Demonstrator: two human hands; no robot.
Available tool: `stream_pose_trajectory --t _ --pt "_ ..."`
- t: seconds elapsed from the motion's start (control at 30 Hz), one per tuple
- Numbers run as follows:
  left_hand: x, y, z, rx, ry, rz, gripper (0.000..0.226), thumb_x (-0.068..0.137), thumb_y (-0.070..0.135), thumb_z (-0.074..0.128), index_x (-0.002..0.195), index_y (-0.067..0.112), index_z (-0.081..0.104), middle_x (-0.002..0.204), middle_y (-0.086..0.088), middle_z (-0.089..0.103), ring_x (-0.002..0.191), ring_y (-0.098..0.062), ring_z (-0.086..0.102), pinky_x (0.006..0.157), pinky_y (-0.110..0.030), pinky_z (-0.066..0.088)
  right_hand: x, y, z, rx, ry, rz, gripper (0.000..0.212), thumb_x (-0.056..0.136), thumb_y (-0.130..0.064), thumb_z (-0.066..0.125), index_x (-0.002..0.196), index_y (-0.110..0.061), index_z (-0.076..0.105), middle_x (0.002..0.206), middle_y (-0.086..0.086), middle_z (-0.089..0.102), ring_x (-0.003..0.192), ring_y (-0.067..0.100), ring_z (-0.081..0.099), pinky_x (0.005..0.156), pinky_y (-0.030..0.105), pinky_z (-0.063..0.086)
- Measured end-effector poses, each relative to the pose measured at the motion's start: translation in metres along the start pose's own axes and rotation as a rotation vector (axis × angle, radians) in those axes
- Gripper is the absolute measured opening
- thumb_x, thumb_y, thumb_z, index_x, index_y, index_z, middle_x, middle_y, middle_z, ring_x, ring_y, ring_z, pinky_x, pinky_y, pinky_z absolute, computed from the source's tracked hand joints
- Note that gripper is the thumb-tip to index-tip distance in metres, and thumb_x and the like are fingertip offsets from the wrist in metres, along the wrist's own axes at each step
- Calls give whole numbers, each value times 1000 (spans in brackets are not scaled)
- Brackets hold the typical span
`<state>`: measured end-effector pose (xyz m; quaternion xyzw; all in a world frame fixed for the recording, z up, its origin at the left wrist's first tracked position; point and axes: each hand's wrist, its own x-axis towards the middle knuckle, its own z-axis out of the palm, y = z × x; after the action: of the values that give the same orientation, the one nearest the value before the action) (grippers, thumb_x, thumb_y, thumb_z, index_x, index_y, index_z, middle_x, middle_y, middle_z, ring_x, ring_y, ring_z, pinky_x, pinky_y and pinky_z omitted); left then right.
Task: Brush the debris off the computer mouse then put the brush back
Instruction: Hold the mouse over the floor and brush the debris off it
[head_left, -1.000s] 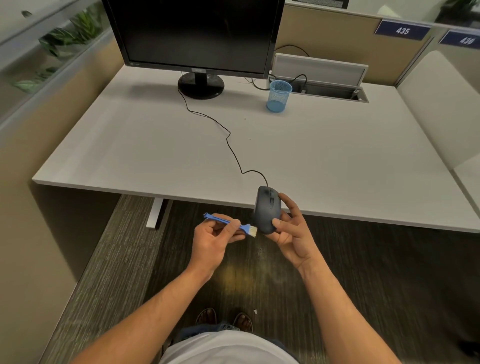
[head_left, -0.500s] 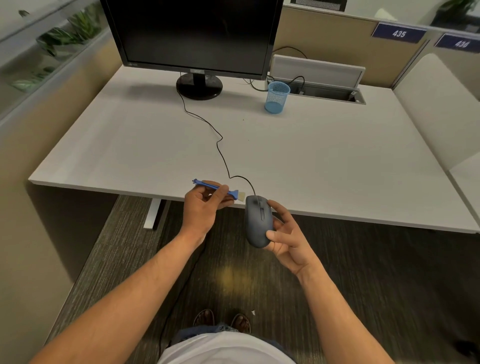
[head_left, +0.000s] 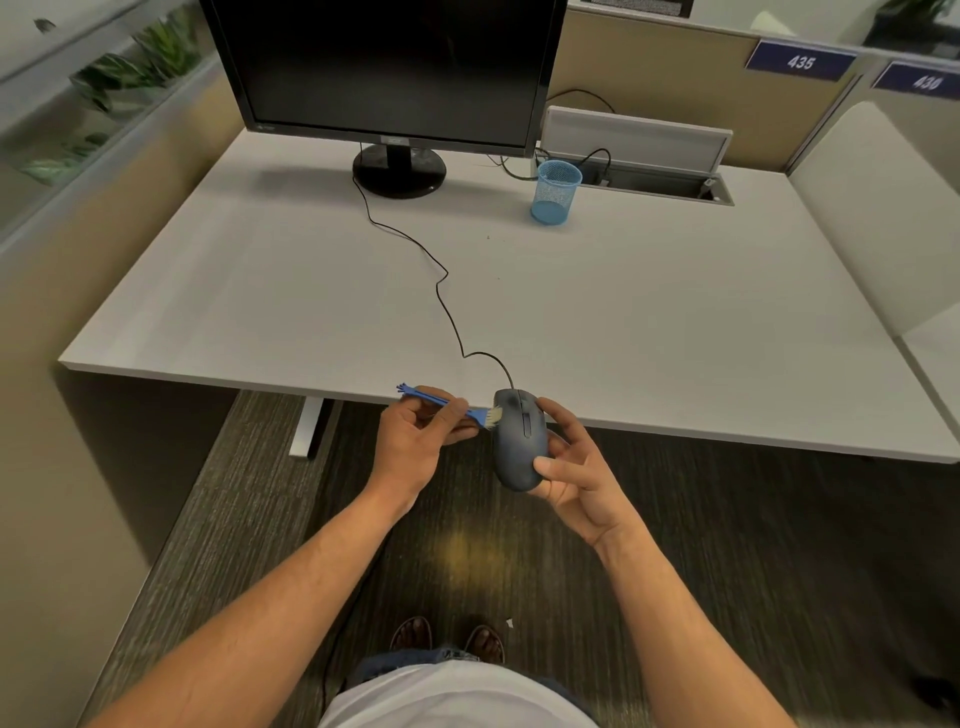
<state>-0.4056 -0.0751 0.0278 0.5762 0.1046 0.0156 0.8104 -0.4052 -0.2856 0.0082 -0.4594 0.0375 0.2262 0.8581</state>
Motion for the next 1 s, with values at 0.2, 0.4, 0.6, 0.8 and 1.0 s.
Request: stream_pose_trajectory --t 0.2,0.4,0.6,0.8,1.0 --pt "-13 -8 -4 18 -26 -35 25 80 25 71 97 7 69 92 -10 76 92 -25 75 72 -25 60 1 1 -2 5 7 -18 78 65 0 82 136 -23 61 135 12 65 126 38 61 79 47 61" --pt "-25 -13 -8 11 -51 -44 24 78 25 73 96 9 69 92 -9 75 92 -26 74 71 -26 60 2 2 -4 28 34 -23 78 67 5 80 137 -22 59 140 15 60 128 38 59 79 47 61" --pt "-38 -21 -6 -4 -68 -58 23 79 24 74 96 10 70 93 -9 75 93 -26 74 70 -25 60 5 0 -4 49 40 -41 74 69 4 80 135 -24 62 131 12 67 123 37 63 78 45 61" --pt "-52 -34 5 28 -122 -80 22 80 23 74 97 9 69 94 -8 74 93 -25 74 70 -25 60 9 0 1 36 49 -61 70 75 9 70 135 -25 61 132 13 67 123 36 64 80 49 61" --pt "-47 -26 0 33 -85 -49 22 79 23 73 96 10 69 93 -7 75 93 -24 74 70 -24 60 7 0 -3 62 65 -62 70 74 7 73 134 -25 63 134 13 65 125 37 62 81 48 60"
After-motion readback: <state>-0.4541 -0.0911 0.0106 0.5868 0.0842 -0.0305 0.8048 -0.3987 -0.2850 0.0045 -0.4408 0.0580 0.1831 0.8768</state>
